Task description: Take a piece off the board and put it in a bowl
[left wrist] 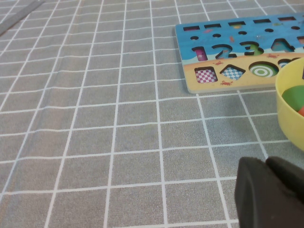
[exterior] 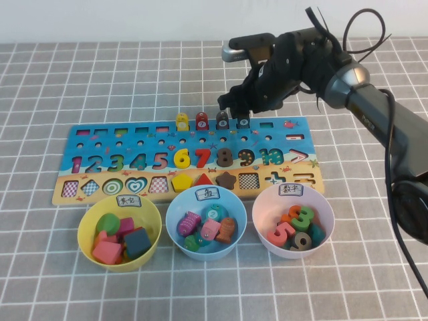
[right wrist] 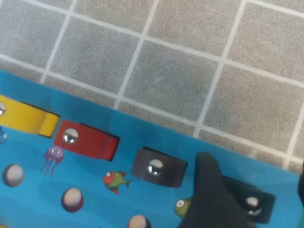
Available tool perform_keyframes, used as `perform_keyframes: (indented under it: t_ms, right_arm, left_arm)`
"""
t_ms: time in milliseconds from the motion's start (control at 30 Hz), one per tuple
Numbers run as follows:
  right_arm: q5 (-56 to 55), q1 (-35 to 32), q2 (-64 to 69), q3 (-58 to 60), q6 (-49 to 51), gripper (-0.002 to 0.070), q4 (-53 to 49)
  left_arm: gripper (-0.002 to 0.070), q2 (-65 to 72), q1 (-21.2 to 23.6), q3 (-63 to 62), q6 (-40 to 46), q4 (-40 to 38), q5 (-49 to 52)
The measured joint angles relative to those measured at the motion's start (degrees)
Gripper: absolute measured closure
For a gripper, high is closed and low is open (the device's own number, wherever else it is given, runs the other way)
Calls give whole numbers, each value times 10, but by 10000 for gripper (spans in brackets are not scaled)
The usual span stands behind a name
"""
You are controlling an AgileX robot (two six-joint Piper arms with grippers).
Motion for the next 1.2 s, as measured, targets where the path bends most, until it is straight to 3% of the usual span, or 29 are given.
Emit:
perform_keyframes:
  t_ms: [633, 867, 1200]
  right_arm:
    - [0, 0, 12, 0, -1, 329, 3]
    - [-2, 0, 17, 0, -1, 460, 5]
    - [-2, 0, 17, -1, -1, 463, 8]
  left_arm:
    - [676, 0, 0, 0, 0, 0, 0]
    - [675, 0, 0, 0, 0, 0, 0]
    - [676, 0, 0, 0, 3, 0, 0]
